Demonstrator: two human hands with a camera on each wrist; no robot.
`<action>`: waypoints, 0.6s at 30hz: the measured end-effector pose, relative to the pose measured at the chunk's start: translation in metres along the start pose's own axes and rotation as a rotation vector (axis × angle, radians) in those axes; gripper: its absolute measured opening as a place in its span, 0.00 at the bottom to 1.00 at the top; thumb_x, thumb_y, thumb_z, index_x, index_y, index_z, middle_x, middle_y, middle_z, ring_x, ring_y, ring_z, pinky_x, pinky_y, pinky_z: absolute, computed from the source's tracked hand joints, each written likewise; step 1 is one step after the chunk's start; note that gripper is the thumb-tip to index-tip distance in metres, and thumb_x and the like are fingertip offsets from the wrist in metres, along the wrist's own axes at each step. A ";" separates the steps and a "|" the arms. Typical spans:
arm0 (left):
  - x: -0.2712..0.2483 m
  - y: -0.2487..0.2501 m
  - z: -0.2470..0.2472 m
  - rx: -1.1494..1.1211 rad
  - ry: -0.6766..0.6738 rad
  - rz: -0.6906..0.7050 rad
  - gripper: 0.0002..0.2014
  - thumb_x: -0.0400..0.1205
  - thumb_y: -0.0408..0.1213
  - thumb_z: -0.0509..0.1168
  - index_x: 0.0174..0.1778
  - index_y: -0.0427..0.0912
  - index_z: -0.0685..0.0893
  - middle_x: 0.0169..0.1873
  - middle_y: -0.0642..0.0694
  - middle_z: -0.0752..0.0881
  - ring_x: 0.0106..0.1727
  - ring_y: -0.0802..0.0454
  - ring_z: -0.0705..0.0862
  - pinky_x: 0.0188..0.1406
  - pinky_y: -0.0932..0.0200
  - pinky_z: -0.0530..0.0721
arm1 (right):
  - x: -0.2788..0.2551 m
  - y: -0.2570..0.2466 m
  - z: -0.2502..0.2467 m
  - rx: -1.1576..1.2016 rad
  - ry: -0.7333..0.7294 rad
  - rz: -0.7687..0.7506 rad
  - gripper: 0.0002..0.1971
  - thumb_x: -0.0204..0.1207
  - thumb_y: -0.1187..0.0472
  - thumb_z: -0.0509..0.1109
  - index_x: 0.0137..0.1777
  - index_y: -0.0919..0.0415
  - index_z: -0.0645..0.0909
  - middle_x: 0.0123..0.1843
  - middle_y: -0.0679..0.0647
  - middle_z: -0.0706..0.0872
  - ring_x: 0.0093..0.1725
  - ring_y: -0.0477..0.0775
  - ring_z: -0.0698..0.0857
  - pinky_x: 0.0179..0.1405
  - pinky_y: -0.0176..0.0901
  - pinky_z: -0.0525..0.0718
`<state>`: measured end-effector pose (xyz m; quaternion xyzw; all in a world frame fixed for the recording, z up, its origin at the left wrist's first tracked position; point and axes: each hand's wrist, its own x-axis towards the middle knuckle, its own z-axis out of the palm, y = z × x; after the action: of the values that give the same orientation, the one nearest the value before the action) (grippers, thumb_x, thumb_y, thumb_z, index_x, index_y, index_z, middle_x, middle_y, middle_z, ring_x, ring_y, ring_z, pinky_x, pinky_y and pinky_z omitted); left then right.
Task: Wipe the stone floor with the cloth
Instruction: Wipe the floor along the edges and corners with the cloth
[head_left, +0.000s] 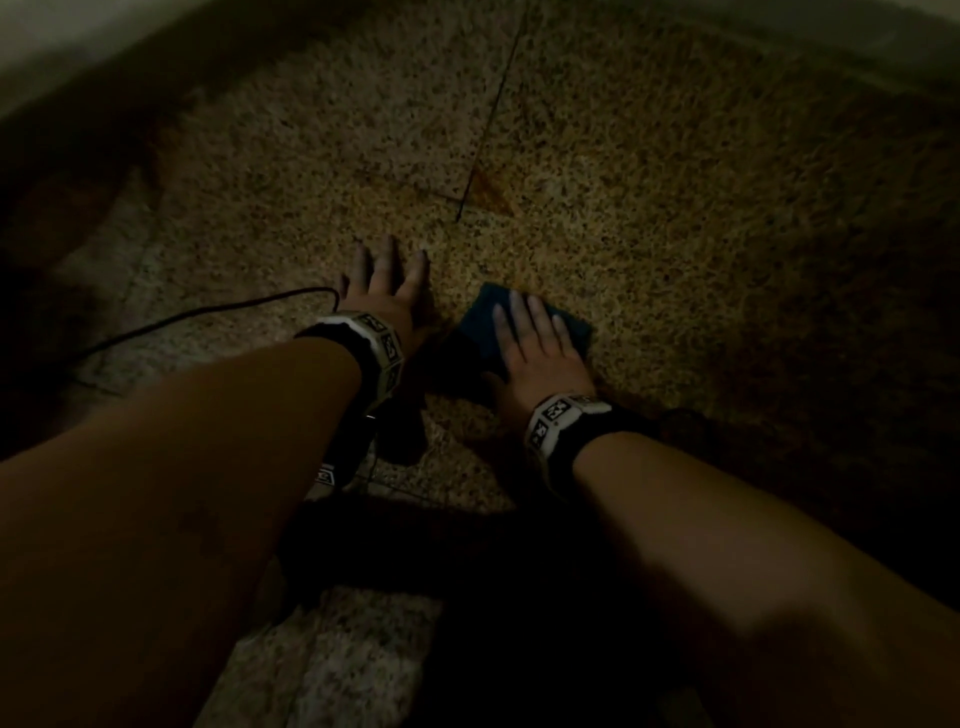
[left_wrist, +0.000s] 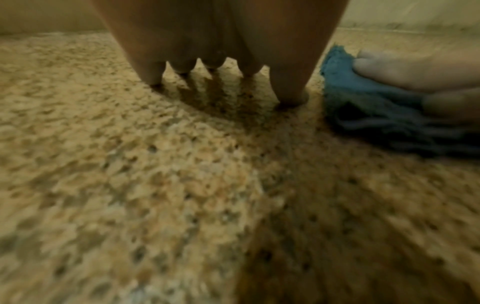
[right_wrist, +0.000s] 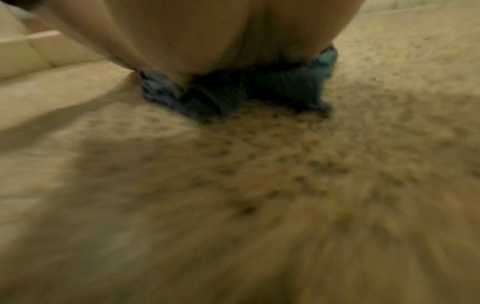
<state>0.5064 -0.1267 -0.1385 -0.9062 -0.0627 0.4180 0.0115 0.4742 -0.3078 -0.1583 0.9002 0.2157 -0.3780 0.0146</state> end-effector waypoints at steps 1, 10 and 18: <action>0.000 -0.001 0.001 -0.011 -0.001 0.005 0.43 0.83 0.61 0.54 0.81 0.56 0.30 0.80 0.45 0.26 0.81 0.37 0.32 0.81 0.38 0.43 | 0.003 0.001 -0.003 -0.020 0.025 0.003 0.35 0.86 0.43 0.42 0.82 0.57 0.26 0.82 0.54 0.24 0.82 0.56 0.29 0.80 0.51 0.32; 0.000 0.001 0.007 -0.152 -0.006 0.007 0.40 0.85 0.57 0.54 0.82 0.57 0.32 0.80 0.46 0.27 0.81 0.38 0.31 0.79 0.39 0.39 | 0.043 0.033 -0.048 -0.012 0.103 0.071 0.33 0.86 0.43 0.39 0.82 0.57 0.28 0.83 0.54 0.26 0.82 0.55 0.30 0.80 0.51 0.33; 0.000 0.001 0.016 -0.159 0.040 0.018 0.35 0.86 0.55 0.51 0.82 0.57 0.35 0.81 0.45 0.28 0.81 0.37 0.32 0.80 0.38 0.41 | 0.034 0.039 -0.039 -0.069 0.133 -0.010 0.33 0.85 0.41 0.38 0.82 0.54 0.28 0.82 0.58 0.26 0.82 0.58 0.30 0.81 0.52 0.33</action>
<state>0.4942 -0.1285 -0.1492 -0.9129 -0.0873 0.3937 -0.0630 0.5366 -0.3232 -0.1591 0.9213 0.2334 -0.3096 0.0295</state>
